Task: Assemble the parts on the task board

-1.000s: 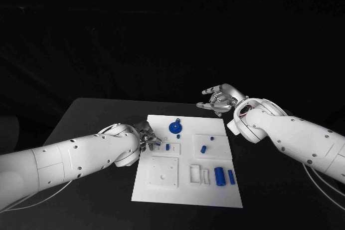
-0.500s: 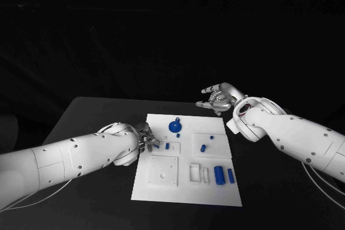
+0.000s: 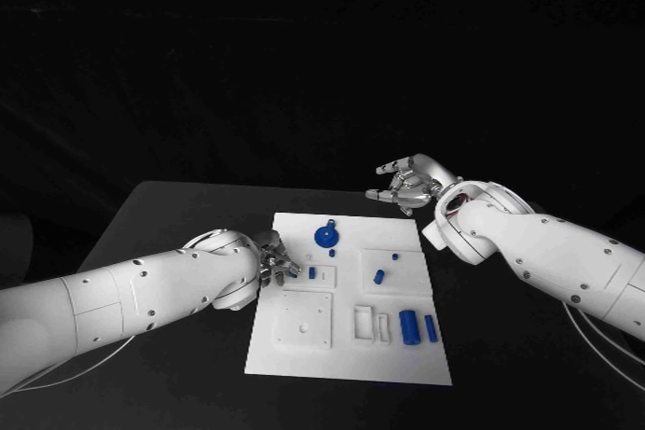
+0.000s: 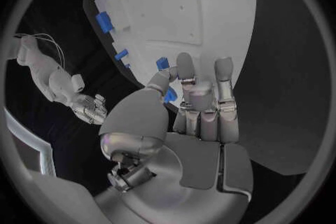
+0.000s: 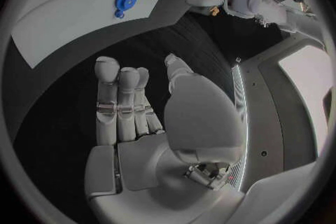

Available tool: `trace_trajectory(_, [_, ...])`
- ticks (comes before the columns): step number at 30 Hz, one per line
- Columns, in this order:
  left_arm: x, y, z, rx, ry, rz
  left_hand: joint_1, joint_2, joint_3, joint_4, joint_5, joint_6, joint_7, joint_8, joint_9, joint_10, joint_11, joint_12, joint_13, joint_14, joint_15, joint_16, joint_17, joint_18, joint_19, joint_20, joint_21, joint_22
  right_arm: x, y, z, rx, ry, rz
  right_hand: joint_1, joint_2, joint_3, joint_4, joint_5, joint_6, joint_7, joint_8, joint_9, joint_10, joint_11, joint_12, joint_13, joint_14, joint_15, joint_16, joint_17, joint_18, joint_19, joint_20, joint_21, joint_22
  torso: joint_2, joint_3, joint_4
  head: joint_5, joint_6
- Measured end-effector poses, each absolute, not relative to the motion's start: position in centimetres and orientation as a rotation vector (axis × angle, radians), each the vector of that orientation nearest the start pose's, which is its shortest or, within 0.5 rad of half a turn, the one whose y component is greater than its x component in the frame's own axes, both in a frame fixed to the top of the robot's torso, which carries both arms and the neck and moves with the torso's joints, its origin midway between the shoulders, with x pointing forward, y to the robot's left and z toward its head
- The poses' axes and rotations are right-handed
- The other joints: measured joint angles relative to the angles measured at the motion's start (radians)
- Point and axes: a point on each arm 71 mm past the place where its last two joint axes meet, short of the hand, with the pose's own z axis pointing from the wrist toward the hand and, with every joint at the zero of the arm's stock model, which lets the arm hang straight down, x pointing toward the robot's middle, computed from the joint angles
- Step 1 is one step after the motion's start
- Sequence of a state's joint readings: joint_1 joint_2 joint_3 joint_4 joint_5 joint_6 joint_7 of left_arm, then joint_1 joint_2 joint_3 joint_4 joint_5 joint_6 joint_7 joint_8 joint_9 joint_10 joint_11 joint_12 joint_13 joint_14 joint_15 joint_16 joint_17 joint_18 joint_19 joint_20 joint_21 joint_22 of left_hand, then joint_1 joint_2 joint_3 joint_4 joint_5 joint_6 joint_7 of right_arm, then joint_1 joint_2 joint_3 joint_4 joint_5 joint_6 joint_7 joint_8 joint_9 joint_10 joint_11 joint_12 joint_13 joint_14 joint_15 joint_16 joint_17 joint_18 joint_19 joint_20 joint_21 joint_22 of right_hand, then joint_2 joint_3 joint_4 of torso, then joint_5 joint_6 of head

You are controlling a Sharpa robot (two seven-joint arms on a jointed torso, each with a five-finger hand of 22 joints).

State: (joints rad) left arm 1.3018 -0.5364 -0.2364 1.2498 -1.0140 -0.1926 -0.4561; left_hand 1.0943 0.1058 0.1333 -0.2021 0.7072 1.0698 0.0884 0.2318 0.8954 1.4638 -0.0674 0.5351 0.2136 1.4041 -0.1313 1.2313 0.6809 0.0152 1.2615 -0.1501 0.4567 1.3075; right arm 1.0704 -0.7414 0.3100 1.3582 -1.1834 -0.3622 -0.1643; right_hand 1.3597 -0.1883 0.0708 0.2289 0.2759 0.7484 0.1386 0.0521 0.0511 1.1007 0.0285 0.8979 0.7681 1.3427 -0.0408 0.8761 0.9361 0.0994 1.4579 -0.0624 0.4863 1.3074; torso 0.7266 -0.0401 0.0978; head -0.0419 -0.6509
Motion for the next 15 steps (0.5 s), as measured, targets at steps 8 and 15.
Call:
trace_trajectory(8, [52.43, 14.8, -23.78, -0.25, 2.094, -0.414, 0.0, 0.0, -0.001, 0.001, -0.002, 0.0, -0.001, 0.0, -0.002, 0.001, 0.001, 0.0, 0.0, -0.001, 0.001, 0.0, 0.0, 0.0, 0.0, 0.0, 0.0, 0.0, 53.75, -22.53, -14.13, 0.417, 1.522, 0.764, 0.0, 0.0, 0.0, 0.0, 0.0, 0.0, 0.0, 0.0, 0.0, 0.0, 0.0, 0.0, 0.0, 0.0, 0.0, 0.0, 0.0, 0.0, 0.0, 0.0, 0.0, 0.0, 0.0, 0.0004, 0.0002, -0.001, 0.001])
trace_trajectory(15, [52.48, 14.79, -23.77, -0.244, 2.099, -0.413, 0.0, 0.0, -0.001, -0.002, -0.004, 0.0, -0.003, 0.003, -0.004, 0.002, 0.002, 0.0, 0.0, 0.004, -0.001, 0.0, 0.001, 0.0, 0.0, 0.0, 0.0, 0.0, 53.75, -22.58, -14.14, 0.418, 1.522, 0.763, 0.0, 0.0, 0.0, 0.0, 0.0, 0.0, 0.0, 0.0, 0.0, 0.0, 0.0, 0.0, 0.0, 0.0, 0.0, 0.0, 0.0, 0.0, 0.0, 0.0, 0.0, 0.0, 0.0, 0.0001, 0.0006, -0.001, 0.002])
